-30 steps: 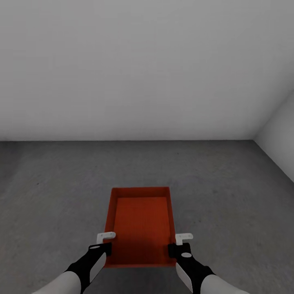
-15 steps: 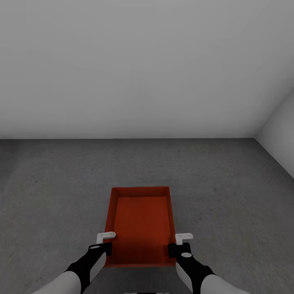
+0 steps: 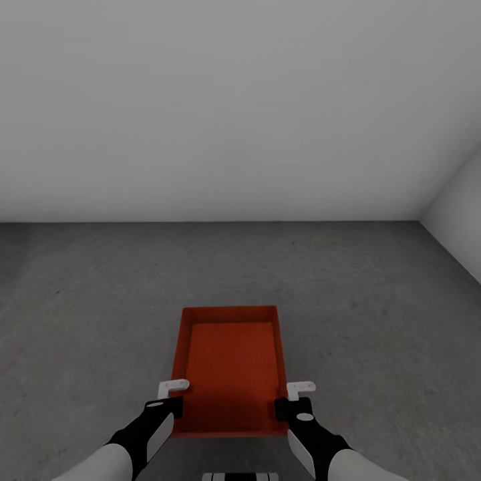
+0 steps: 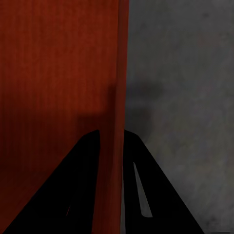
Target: Move the two storage containers from the living room to the garage. In the garage, place one container on the floor and stack the other container on top of it (either order is fine).
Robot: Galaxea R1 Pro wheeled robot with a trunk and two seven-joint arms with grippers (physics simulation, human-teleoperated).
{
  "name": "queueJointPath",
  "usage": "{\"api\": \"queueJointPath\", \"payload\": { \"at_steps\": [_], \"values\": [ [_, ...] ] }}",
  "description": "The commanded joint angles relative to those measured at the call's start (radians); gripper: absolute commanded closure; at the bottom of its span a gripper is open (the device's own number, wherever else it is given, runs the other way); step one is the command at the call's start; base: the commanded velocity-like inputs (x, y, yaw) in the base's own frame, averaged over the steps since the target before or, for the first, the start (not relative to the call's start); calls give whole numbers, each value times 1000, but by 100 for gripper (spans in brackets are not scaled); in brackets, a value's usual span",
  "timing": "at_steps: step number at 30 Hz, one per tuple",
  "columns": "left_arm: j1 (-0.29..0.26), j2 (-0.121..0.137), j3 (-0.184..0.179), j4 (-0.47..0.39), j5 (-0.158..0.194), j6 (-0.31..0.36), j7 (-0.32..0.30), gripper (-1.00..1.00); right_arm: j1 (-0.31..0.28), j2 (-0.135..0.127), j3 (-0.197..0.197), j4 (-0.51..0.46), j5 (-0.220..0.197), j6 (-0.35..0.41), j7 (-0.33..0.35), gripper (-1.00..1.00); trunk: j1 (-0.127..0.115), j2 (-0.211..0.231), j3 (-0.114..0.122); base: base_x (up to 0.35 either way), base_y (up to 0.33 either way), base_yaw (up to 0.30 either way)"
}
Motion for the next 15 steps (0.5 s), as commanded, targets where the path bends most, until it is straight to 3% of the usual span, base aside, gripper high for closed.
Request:
{"api": "queueJointPath", "payload": {
  "at_steps": [1, 15],
  "values": [
    [-1, 1, 11, -6, -9, -55, 10, 100, 0, 0, -14, 19, -16, -4, -42, 100, 0, 0, -2, 0, 0, 0],
    [-1, 1, 11, -7, -9, -55, 10, 100, 0, -2, -14, 19, -16, -5, -42, 100, 0, 0, -25, 0, 0, 0]
  ]
}}
